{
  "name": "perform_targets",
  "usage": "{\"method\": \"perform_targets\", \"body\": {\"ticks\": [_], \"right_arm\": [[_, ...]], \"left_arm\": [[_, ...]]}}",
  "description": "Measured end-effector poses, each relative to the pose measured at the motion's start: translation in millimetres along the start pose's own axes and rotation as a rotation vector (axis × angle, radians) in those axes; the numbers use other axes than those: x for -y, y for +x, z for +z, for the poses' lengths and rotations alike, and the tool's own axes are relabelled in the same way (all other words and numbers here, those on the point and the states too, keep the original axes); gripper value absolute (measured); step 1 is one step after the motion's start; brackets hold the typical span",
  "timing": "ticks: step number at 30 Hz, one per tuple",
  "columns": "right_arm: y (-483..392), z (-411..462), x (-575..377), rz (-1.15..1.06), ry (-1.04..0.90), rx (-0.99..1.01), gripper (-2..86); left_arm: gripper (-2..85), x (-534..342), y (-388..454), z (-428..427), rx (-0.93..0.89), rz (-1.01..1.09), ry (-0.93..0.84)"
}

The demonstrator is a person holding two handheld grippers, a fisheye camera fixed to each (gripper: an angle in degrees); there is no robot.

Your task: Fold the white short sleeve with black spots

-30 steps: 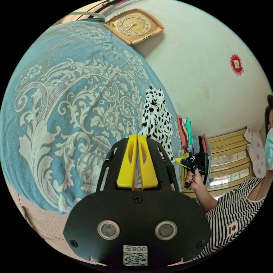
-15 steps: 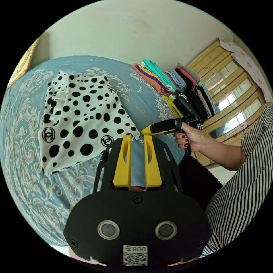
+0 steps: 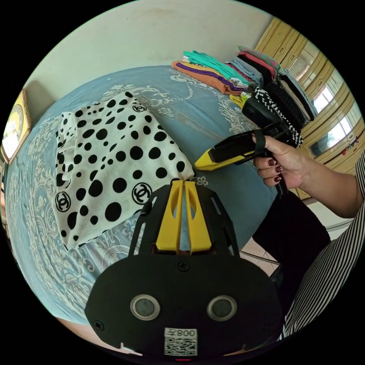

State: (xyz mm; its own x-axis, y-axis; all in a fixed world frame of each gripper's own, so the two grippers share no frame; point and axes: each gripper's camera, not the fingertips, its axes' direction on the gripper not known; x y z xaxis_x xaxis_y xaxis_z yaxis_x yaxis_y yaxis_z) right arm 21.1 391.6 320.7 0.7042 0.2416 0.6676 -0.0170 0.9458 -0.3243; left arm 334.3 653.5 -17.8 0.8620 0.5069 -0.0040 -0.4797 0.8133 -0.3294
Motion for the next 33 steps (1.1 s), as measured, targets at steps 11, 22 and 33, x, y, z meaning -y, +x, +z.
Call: {"method": "perform_targets", "body": {"ticks": [11, 22, 33], "right_arm": [[6.5, -12.9, -0.4, 0.021, -0.021, 0.049, 6.4], [7.8, -19.9, -6.5, 0.033, -0.012, 0.083, 6.3], [-7.6, -13.0, -8.8, 0.033, -0.018, 0.112, 7.7]], "left_arm": [[1.6, -6.9, 17.0, -3.5, -0.024, -0.045, 0.061], [2.8, -10.3, 23.5, 5.6, 0.022, -0.037, 0.03], [0.9, -38.6, -9.0, -32.0, 0.012, -0.036, 0.092]]}}
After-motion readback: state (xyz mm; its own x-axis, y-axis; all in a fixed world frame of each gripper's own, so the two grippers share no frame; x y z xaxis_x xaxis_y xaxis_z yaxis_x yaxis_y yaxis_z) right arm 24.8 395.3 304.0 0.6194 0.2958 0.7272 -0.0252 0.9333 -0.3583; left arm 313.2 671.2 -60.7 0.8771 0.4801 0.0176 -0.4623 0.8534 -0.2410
